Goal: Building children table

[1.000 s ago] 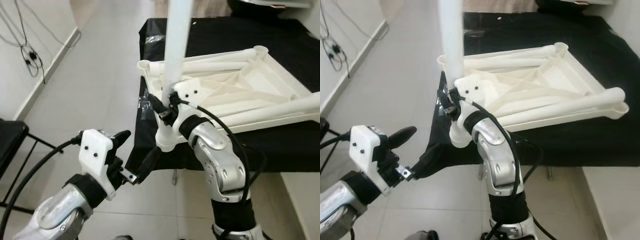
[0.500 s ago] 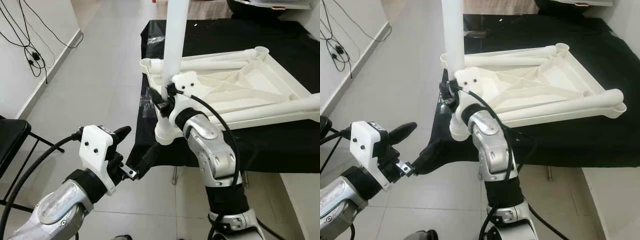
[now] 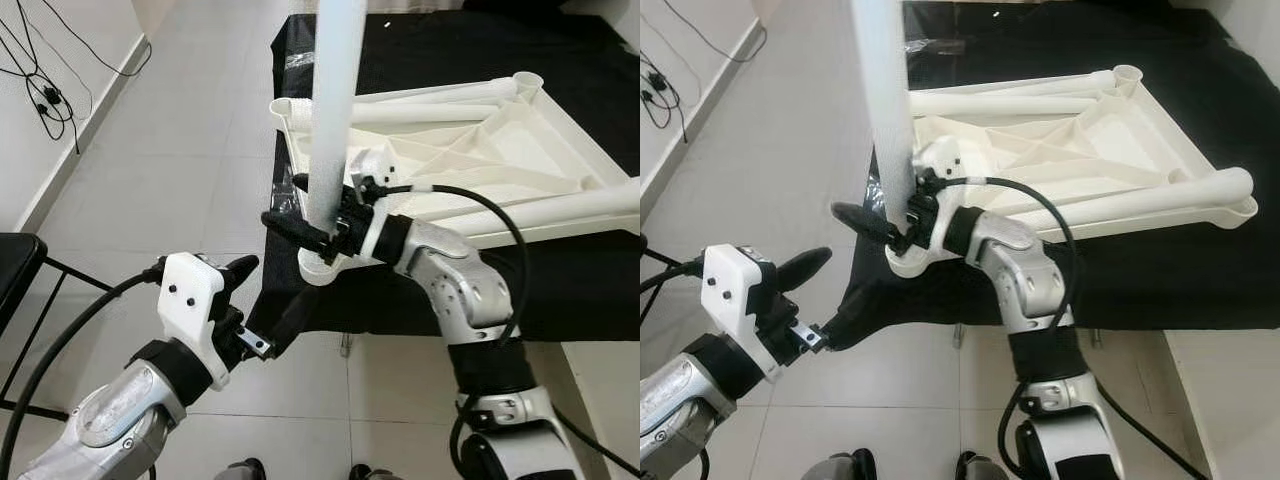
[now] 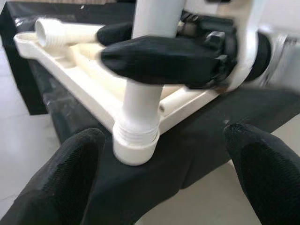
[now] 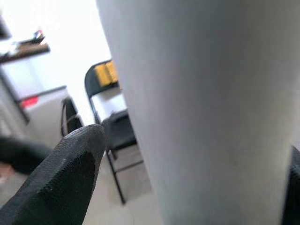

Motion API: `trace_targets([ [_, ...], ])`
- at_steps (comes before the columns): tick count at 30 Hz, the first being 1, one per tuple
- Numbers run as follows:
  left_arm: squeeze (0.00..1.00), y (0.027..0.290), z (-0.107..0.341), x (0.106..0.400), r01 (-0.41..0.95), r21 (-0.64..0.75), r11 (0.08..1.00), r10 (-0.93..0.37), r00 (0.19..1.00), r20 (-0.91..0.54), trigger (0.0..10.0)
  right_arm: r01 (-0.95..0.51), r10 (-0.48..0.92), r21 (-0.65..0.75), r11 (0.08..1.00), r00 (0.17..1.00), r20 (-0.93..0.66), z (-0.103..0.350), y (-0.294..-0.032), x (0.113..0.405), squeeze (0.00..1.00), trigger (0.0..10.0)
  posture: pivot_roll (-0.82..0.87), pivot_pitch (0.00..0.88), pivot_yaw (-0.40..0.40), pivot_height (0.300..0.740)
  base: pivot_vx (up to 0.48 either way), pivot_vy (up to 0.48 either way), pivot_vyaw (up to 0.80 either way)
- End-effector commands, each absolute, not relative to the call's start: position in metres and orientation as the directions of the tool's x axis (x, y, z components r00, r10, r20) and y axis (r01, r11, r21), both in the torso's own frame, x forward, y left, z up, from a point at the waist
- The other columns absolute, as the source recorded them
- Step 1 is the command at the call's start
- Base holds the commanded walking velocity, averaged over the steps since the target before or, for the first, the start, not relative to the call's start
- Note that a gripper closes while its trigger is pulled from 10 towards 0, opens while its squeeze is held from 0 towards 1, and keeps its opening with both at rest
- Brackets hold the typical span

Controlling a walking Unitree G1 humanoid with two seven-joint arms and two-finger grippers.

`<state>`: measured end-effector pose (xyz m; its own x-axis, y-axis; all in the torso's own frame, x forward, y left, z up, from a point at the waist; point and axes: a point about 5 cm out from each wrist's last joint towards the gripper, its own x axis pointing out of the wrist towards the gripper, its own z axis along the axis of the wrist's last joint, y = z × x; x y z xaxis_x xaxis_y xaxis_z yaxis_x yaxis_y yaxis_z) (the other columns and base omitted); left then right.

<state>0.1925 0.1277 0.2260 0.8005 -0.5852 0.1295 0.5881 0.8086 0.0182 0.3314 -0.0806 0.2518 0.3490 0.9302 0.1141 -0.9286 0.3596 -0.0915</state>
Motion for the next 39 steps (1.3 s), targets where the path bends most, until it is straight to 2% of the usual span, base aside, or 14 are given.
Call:
trace_targets([
  [1, 0.0, 0.127, 0.222, 0.192, 0.596, 0.018, 0.803, -0.594, 0.797, 0.11, 10.0, -0.95, 0.951, -0.083, 0.302, 0.295, 0.093, 0.245, -0.077, 0.331, 0.0, 10.0, 0.18, 0.23, -0.032, 0.74, 0.0, 0.0, 0.0],
  [2, 0.0, 0.127, 0.222, 0.192, 0.597, 0.018, 0.802, -0.595, 0.796, 0.112, 10.0, -0.949, 0.952, -0.09, 0.302, 0.295, 0.084, 0.245, -0.08, 0.335, 0.0, 8.5, 0.18, 0.228, -0.032, 0.74, 0.0, 0.0, 0.0],
  [4, 0.0, 0.127, 0.222, 0.192, 0.597, 0.018, 0.802, -0.595, 0.796, 0.112, 10.0, -0.949, 0.952, -0.09, 0.302, 0.295, 0.084, 0.245, -0.08, 0.335, 0.0, 8.5, 0.18, 0.228, -0.032, 0.74, 0.0, 0.0, 0.0],
  [5, 0.0, 0.126, 0.222, 0.193, 0.597, 0.019, 0.802, -0.595, 0.795, 0.115, 10.0, -0.948, 0.952, -0.092, 0.304, 0.297, 0.077, 0.244, -0.083, 0.339, 0.0, 0.0, 0.18, 0.226, -0.033, 0.74, 0.0, 0.0, 0.0],
  [15, 0.0, 0.125, 0.225, 0.195, 0.594, 0.034, 0.804, -0.592, 0.794, 0.138, 10.0, -0.938, 0.946, -0.123, 0.323, 0.324, 0.013, 0.23, -0.094, 0.345, 0.0, 0.0, 0.16, 0.206, -0.052, 0.74, 0.0, 0.0, 0.0],
  [19, 0.0, 0.124, 0.228, 0.196, 0.594, 0.042, 0.803, -0.593, 0.791, 0.15, 10.0, -0.787, 0.785, -0.107, 0.607, 0.615, -0.069, 0.198, -0.08, 0.344, 0.0, 0.0, 0.15, 0.204, -0.063, 0.74, 0.0, 0.0, 0.0],
  [21, 0.0, 0.124, 0.229, 0.197, 0.594, 0.047, 0.803, -0.593, 0.79, 0.154, 10.0, -0.353, 0.343, -0.061, 0.933, 0.929, -0.138, 0.172, -0.089, 0.337, 0.0, 0.0, 0.14, 0.202, -0.067, 0.74, 0.0, 0.0, 0.0],
  [26, 0.0, 0.124, 0.233, 0.2, 0.596, 0.054, 0.801, -0.596, 0.785, 0.171, 10.0, -0.303, 0.299, 0.001, 0.953, 0.939, -0.168, 0.155, -0.069, 0.305, 0.0, 0.0, 0.13, 0.196, -0.048, 0.74, 0.0, 0.0, 0.0],
  [34, 0.0, 0.124, 0.236, 0.206, 0.598, 0.059, 0.8, -0.597, 0.78, 0.188, 10.0, -0.345, 0.341, -0.021, 0.938, 0.934, -0.105, 0.169, -0.068, 0.32, 0.0, 0.0, 0.12, 0.189, -0.051, 0.74, 0.0, 0.0, 0.0],
  [35, 0.0, 0.125, 0.237, 0.208, 0.593, 0.064, 0.803, -0.593, 0.782, 0.191, 10.0, -0.354, 0.351, -0.022, 0.935, 0.932, -0.086, 0.173, -0.068, 0.324, 0.0, 2.4, 0.12, 0.191, -0.051, 0.74, 0.0, 0.0, 0.0],
  [36, 0.0, 0.125, 0.237, 0.208, 0.593, 0.064, 0.803, -0.593, 0.782, 0.191, 10.0, -0.354, 0.351, -0.022, 0.935, 0.932, -0.086, 0.173, -0.068, 0.324, 0.0, 2.4, 0.12, 0.191, -0.051, 0.74, 0.0, 0.0, 0.0],
  [37, 0.0, 0.126, 0.238, 0.209, 0.589, 0.067, 0.805, -0.589, 0.784, 0.193, 10.0, -0.353, 0.35, -0.021, 0.936, 0.934, -0.076, 0.176, -0.068, 0.325, 0.0, 8.9, 0.12, 0.191, -0.051, 0.74, 0.0, 0.0, 0.0],
  [38, 0.0, 0.128, 0.238, 0.21, 0.582, 0.073, 0.81, -0.584, 0.788, 0.194, 10.0, -0.395, 0.394, -0.009, 0.919, 0.919, -0.005, 0.188, -0.068, 0.331, 0.0, 10.0, 0.13, 0.186, -0.043, 0.74, 0.0, 0.0, 0.0],
  [39, 0.0, 0.13, 0.238, 0.211, 0.578, 0.079, 0.812, -0.582, 0.79, 0.193, 10.0, -0.402, 0.401, 0.003, 0.916, 0.915, 0.047, 0.198, -0.068, 0.332, 0.24, 10.0, 0.13, 0.185, -0.042, 0.74, 0.0, 0.0, 0.0],
])
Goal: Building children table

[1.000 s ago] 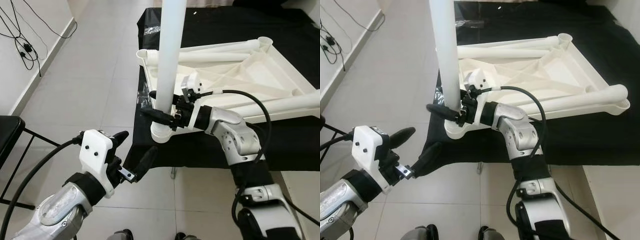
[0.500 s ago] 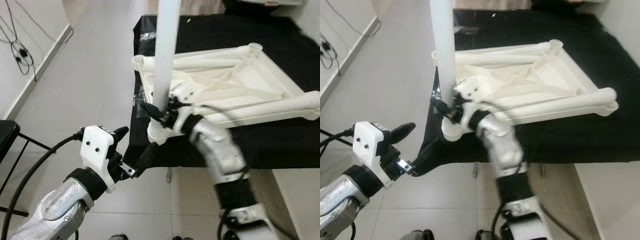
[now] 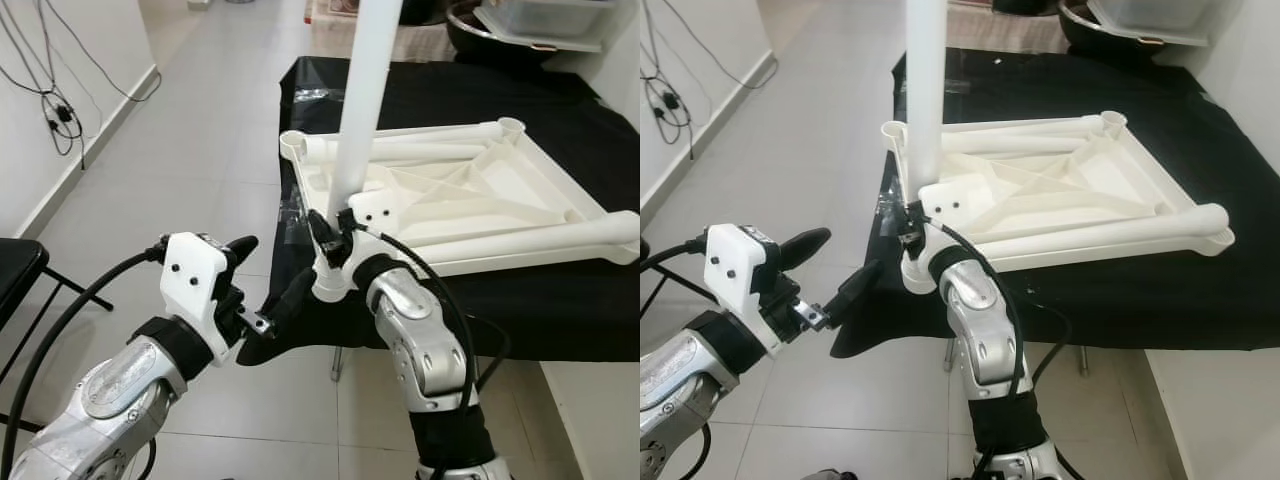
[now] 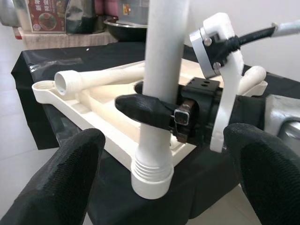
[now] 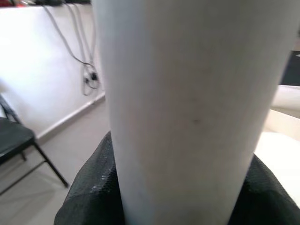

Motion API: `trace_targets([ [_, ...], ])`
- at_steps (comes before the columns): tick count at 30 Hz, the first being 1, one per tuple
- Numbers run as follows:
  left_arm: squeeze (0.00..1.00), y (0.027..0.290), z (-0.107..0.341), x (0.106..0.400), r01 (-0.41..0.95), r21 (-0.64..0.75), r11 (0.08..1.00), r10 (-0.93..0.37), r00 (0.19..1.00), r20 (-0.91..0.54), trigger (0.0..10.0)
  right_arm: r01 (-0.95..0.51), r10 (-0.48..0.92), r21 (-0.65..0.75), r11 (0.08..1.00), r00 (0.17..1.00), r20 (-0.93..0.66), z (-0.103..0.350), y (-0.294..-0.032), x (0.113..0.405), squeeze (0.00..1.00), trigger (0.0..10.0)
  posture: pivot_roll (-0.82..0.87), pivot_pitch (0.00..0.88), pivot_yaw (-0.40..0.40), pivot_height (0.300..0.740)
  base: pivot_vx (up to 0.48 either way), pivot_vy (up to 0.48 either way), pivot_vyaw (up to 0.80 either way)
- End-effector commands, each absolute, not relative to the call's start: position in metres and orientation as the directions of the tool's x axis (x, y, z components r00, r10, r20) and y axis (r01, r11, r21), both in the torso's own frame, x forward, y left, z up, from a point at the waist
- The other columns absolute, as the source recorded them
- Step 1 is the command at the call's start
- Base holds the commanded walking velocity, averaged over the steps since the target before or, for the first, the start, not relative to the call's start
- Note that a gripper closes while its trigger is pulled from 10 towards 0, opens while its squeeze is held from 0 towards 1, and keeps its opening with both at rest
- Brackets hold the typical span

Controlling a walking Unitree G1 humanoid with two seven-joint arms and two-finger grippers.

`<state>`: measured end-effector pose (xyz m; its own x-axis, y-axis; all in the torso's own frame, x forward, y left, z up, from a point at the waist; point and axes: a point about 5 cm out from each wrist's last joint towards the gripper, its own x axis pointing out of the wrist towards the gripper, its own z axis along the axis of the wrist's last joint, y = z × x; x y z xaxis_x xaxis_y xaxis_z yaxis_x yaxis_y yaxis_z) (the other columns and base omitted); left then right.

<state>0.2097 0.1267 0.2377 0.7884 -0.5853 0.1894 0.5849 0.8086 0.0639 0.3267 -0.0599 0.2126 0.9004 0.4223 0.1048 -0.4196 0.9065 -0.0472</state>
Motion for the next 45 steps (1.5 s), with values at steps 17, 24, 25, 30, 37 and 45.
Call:
trace_targets([
  [17, 0.0, 0.13, 0.242, 0.214, 0.576, 0.102, 0.811, -0.584, 0.786, 0.203, 10.0, -0.932, 0.949, -0.182, 0.314, 0.316, 0.015, 0.248, -0.092, 0.336, 0.0, 10.0, 0.17, 0.188, -0.054, 0.74, 0.0, 0.0, 0.0],
  [24, 0.0, 0.13, 0.242, 0.211, 0.578, 0.101, 0.81, -0.586, 0.786, 0.197, 10.0, -0.974, 0.983, -0.172, 0.144, 0.161, -0.087, 0.247, -0.101, 0.343, 0.0, 10.0, 0.19, 0.211, -0.056, 0.74, 0.0, 0.0, 0.0],
  [25, 0.0, 0.13, 0.242, 0.21, 0.578, 0.1, 0.81, -0.586, 0.787, 0.193, 10.0, -0.973, 0.98, -0.171, 0.157, 0.175, -0.096, 0.246, -0.1, 0.348, 0.0, 5.1, 0.19, 0.216, -0.056, 0.74, 0.0, 0.0, 0.0],
  [30, 0.0, 0.13, 0.241, 0.209, 0.577, 0.098, 0.811, -0.585, 0.789, 0.19, 10.0, -0.968, 0.975, -0.165, 0.188, 0.205, -0.092, 0.245, -0.099, 0.353, 0.0, 0.0, 0.19, 0.223, -0.056, 0.74, 0.0, 0.0, 0.0],
  [37, 0.0, 0.132, 0.24, 0.206, 0.572, 0.091, 0.815, -0.578, 0.796, 0.18, 10.0, -0.915, 0.919, -0.146, 0.375, 0.388, -0.071, 0.227, -0.101, 0.36, 0.0, 0.0, 0.19, 0.24, -0.059, 0.74, 0.0, 0.0, 0.0],
  [45, 0.0, 0.135, 0.239, 0.207, 0.562, 0.101, 0.821, -0.571, 0.802, 0.174, 10.0, -0.428, 0.408, -0.084, 0.9, 0.894, -0.186, 0.167, -0.096, 0.334, 0.0, 0.0, 0.19, 0.219, -0.062, 0.74, 0.0, 0.0, 0.0],
])
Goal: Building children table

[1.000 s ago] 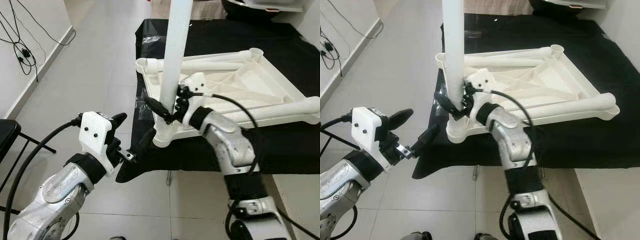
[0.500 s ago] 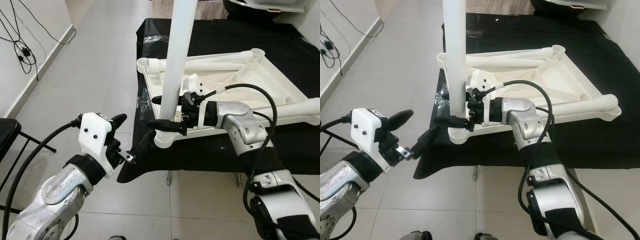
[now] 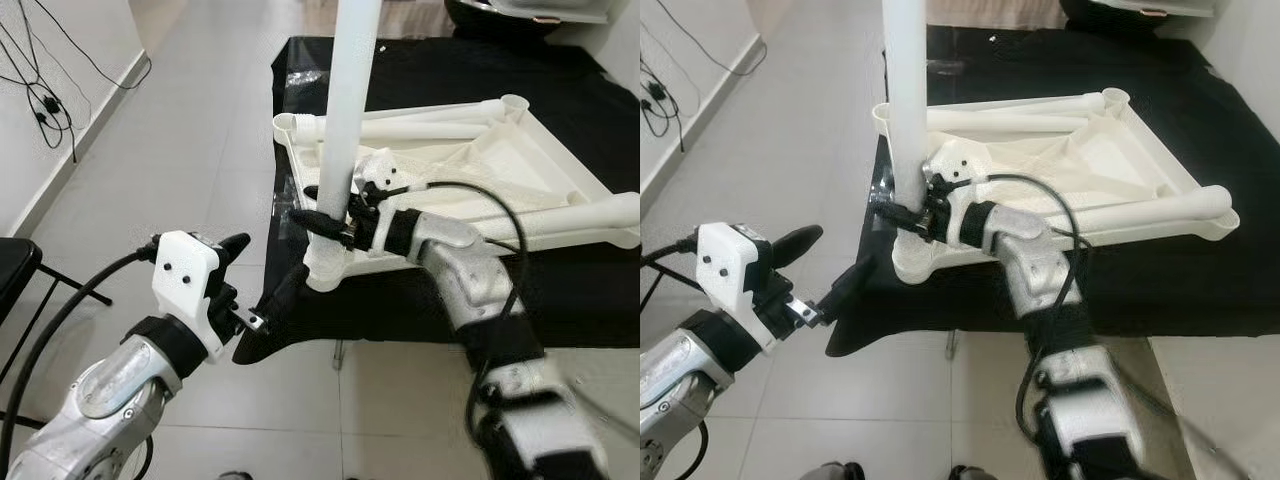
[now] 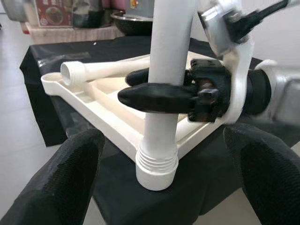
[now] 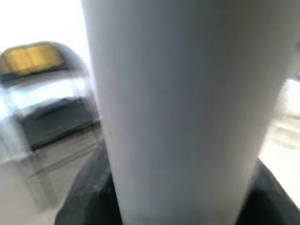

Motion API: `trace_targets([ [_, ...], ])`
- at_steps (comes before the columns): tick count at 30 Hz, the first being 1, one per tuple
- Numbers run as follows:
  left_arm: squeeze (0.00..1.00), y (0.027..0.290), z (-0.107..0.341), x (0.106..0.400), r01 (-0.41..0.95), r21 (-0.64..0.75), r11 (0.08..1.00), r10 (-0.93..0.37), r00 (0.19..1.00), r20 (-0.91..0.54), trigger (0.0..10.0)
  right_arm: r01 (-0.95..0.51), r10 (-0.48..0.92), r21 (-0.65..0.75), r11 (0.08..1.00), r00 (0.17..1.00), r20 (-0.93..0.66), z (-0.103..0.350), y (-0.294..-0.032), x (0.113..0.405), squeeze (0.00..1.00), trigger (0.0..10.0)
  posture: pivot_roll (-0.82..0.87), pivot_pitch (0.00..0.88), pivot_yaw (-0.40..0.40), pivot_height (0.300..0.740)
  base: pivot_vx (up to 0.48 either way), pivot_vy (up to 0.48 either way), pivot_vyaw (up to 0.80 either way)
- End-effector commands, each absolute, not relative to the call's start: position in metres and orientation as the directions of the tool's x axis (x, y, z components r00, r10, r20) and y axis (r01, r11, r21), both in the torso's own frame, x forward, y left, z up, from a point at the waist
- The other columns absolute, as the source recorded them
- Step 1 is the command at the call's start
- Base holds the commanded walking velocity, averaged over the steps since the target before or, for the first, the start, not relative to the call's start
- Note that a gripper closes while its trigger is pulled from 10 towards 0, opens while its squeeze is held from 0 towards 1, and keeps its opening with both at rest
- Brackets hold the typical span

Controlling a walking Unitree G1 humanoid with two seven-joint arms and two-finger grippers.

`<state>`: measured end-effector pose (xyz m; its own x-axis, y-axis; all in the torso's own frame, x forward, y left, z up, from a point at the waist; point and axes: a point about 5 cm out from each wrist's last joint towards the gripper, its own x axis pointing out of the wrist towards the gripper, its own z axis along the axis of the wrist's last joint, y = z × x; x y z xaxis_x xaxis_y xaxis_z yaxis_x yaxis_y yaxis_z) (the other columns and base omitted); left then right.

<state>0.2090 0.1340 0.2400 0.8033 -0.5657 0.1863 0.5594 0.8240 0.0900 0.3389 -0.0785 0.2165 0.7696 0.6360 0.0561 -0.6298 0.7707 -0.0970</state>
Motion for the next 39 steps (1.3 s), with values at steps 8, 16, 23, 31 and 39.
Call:
trace_targets([
  [8, 0.0, 0.136, 0.24, 0.212, 0.562, 0.109, 0.82, -0.572, 0.799, 0.184, 10.0, -0.308, 0.3, -0.047, 0.95, 0.945, -0.127, 0.174, -0.075, 0.311, 0.0, 0.0, 0.17, 0.178, -0.052, 0.74, 0.0, 0.0, 0.0],
  [16, 0.0, 0.135, 0.241, 0.216, 0.567, 0.123, 0.815, -0.58, 0.793, 0.185, 10.0, -0.377, 0.376, 0.019, 0.926, 0.926, 0.005, 0.205, -0.053, 0.321, 1.0, 10.0, 0.17, 0.167, -0.054, 0.74, 0.0, 0.0, 0.0],
  [23, 0.0, 0.134, 0.24, 0.215, 0.572, 0.122, 0.811, -0.585, 0.79, 0.184, 10.0, -0.73, 0.714, 0.009, 0.683, 0.671, 0.199, 0.241, -0.059, 0.323, 1.0, 10.0, 0.17, 0.179, -0.055, 0.74, 0.0, 0.0, 0.0],
  [31, 0.0, 0.132, 0.241, 0.213, 0.576, 0.119, 0.808, -0.588, 0.787, 0.185, 10.0, -0.875, 0.891, -0.169, 0.454, 0.442, 0.108, 0.248, -0.072, 0.332, 0.0, 10.0, 0.18, 0.199, -0.062, 0.74, 0.0, 0.0, 0.0],
  [39, 0.0, 0.133, 0.241, 0.204, 0.558, 0.116, 0.822, -0.57, 0.803, 0.173, 10.0, -0.966, 0.979, -0.16, 0.202, 0.201, 0.02, 0.269, -0.075, 0.36, 0.0, 10.0, 0.24, 0.264, -0.08, 0.74, 0.0, 0.0, 0.0],
])
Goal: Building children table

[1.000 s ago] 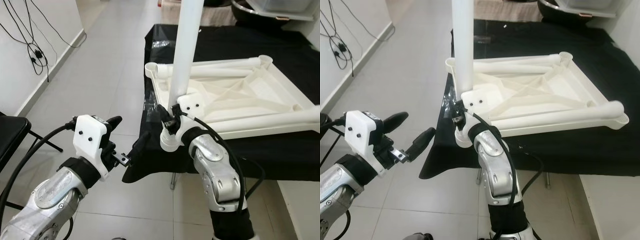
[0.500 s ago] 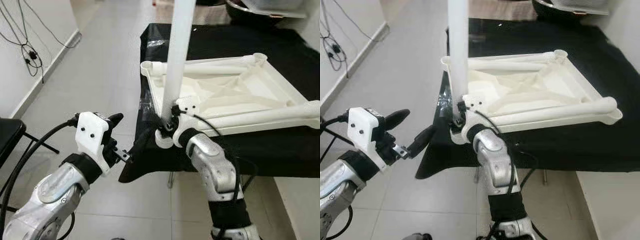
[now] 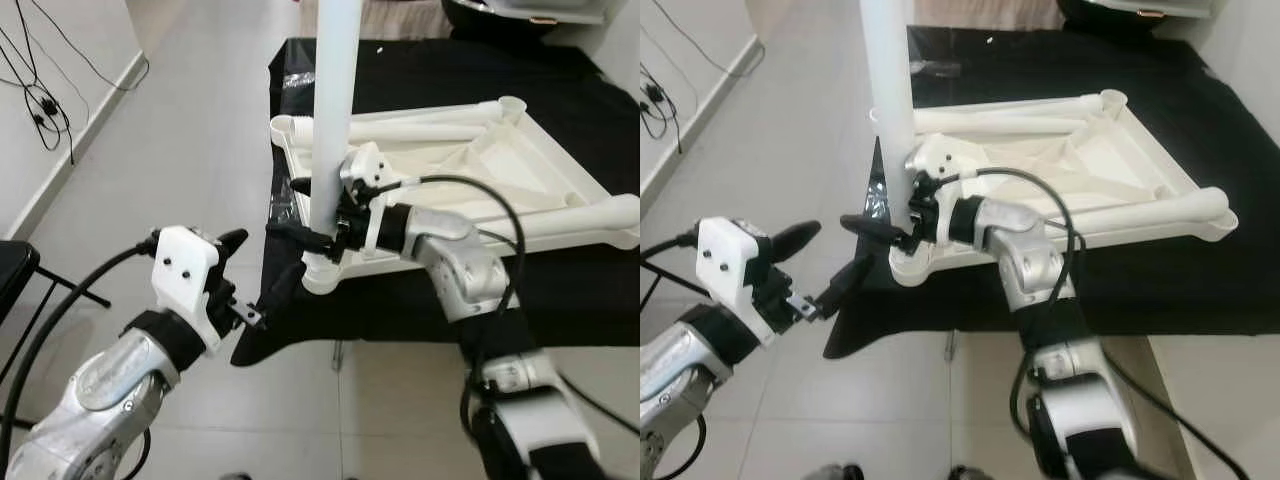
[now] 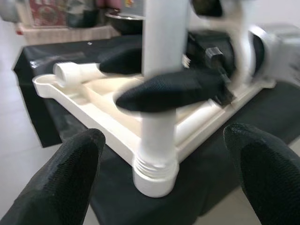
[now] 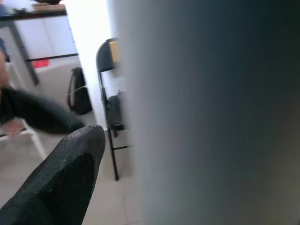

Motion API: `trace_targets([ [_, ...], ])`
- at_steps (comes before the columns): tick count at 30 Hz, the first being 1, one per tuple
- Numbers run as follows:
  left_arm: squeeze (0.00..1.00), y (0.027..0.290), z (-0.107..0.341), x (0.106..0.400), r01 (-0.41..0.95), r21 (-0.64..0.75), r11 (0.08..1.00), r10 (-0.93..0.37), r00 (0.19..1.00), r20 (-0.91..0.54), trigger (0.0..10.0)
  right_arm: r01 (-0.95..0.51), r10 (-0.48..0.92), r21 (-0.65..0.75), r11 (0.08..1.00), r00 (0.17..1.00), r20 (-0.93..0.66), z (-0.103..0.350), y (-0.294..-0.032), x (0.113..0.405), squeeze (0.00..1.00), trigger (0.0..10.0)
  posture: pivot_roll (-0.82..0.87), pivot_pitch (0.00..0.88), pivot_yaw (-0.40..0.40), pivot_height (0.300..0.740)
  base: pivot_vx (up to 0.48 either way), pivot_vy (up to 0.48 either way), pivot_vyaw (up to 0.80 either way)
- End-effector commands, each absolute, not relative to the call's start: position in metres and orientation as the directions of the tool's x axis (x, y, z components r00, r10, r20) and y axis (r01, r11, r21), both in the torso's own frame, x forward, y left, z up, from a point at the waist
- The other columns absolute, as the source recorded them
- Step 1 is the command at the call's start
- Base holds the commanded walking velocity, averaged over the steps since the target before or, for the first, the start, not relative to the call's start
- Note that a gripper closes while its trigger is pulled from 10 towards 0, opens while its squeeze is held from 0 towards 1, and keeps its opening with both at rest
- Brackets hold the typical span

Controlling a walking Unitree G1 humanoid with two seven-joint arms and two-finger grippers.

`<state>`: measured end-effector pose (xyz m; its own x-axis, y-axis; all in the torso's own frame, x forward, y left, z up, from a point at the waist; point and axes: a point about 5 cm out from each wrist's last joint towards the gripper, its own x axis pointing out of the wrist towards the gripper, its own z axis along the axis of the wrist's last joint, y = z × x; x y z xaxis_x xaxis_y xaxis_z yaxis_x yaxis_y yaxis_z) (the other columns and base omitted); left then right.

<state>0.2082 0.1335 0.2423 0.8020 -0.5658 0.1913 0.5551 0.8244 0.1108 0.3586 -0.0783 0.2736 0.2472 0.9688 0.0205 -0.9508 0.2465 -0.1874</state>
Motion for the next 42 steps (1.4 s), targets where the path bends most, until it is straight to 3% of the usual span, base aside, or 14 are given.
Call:
trace_targets([
  [1, 0.0, 0.133, 0.241, 0.204, 0.558, 0.116, 0.822, -0.57, 0.803, 0.173, 10.0, -0.966, 0.979, -0.16, 0.202, 0.201, 0.02, 0.269, -0.075, 0.36, 0.0, 10.0, 0.24, 0.264, -0.08, 0.74, 0.0, 0.0, 0.0],
  [2, 0.0, 0.136, 0.242, 0.201, 0.549, 0.115, 0.828, -0.561, 0.811, 0.169, 10.0, -0.978, 0.988, -0.14, 0.154, 0.151, 0.031, 0.274, -0.075, 0.363, 0.0, 1.6, 0.25, 0.278, -0.078, 0.74, 0.0, 0.0, 0.0],
  [5, 0.0, 0.137, 0.241, 0.2, 0.544, 0.113, 0.831, -0.556, 0.815, 0.164, 10.0, -0.985, 0.993, -0.13, 0.117, 0.114, 0.03, 0.275, -0.077, 0.364, 0.0, 0.0, 0.26, 0.284, -0.074, 0.74, 0.0, 0.0, 0.0],
  [16, 0.0, 0.136, 0.242, 0.203, 0.551, 0.109, 0.827, -0.562, 0.811, 0.162, 10.0, -0.974, 0.986, -0.154, 0.167, 0.164, 0.036, 0.268, -0.1, 0.364, 0.0, 0.0, 0.23, 0.276, -0.055, 0.74, 0.0, 0.0, 0.0],
  [21, 0.0, 0.135, 0.243, 0.205, 0.557, 0.114, 0.822, -0.569, 0.805, 0.169, 10.0, -0.928, 0.941, -0.157, 0.337, 0.33, 0.072, 0.256, -0.108, 0.358, 0.0, 0.0, 0.21, 0.261, -0.06, 0.74, 0.0, 0.0, 0.0],
  [23, 0.0, 0.135, 0.244, 0.208, 0.568, 0.121, 0.814, -0.58, 0.797, 0.169, 10.0, -0.706, 0.706, -0.017, 0.708, 0.708, -0.027, 0.204, -0.086, 0.332, 0.0, 0.0, 0.18, 0.233, -0.05, 0.74, 0.0, 0.0, 0.0],
  [25, 0.0, 0.135, 0.244, 0.21, 0.574, 0.123, 0.809, -0.587, 0.791, 0.17, 10.0, -0.56, 0.56, 0.02, 0.828, 0.824, -0.092, 0.181, -0.071, 0.31, 0.0, 0.0, 0.18, 0.221, -0.033, 0.74, 0.0, 0.0, 0.0],
  [32, 0.0, 0.13, 0.246, 0.215, 0.592, 0.127, 0.796, -0.606, 0.774, 0.183, 10.0, -0.495, 0.494, 0.002, 0.869, 0.867, -0.071, 0.179, -0.045, 0.313, 0.0, 0.0, 0.18, 0.181, -0.046, 0.74, 0.0, 0.0, 0.0],
  [33, 0.0, 0.132, 0.246, 0.216, 0.586, 0.135, 0.799, -0.601, 0.777, 0.187, 10.0, -0.507, 0.506, 0.006, 0.862, 0.86, -0.063, 0.185, -0.04, 0.324, 0.0, 1.7, 0.19, 0.173, -0.055, 0.74, 0.0, 0.0, 0.0],
  [35, 0.0, 0.133, 0.247, 0.216, 0.583, 0.138, 0.801, -0.599, 0.779, 0.188, 10.0, -0.503, 0.503, 0.015, 0.864, 0.862, -0.058, 0.187, -0.039, 0.327, 0.0, 1.7, 0.19, 0.173, -0.055, 0.74, 0.0, 0.0, 0.0],
  [36, 0.0, 0.133, 0.246, 0.216, 0.58, 0.14, 0.802, -0.597, 0.78, 0.187, 10.0, -0.529, 0.53, 0.044, 0.848, 0.847, -0.033, 0.19, -0.037, 0.328, 0.0, 10.0, 0.19, 0.167, -0.057, 0.74, 0.0, 0.0, 0.0],
  [40, 0.0, 0.134, 0.246, 0.216, 0.579, 0.141, 0.803, -0.596, 0.781, 0.185, 10.0, -0.542, 0.544, 0.081, 0.837, 0.839, -0.004, 0.197, -0.036, 0.327, 0.0, 10.0, 0.19, 0.165, -0.057, 0.74, 0.0, 0.0, 0.0],
  [41, 0.0, 0.133, 0.246, 0.215, 0.58, 0.141, 0.802, -0.597, 0.781, 0.184, 10.0, -0.555, 0.555, 0.101, 0.826, 0.831, 0.024, 0.203, -0.037, 0.327, 1.0, 10.0, 0.19, 0.166, -0.058, 0.74, 0.0, 0.0, 0.0],
  [42, 0.0, 0.133, 0.245, 0.215, 0.581, 0.14, 0.802, -0.598, 0.78, 0.184, 10.0, -0.571, 0.569, 0.107, 0.814, 0.821, 0.05, 0.21, -0.038, 0.327, 1.0, 10.0, 0.19, 0.167, -0.058, 0.74, 0.0, 0.0, 0.0],
])
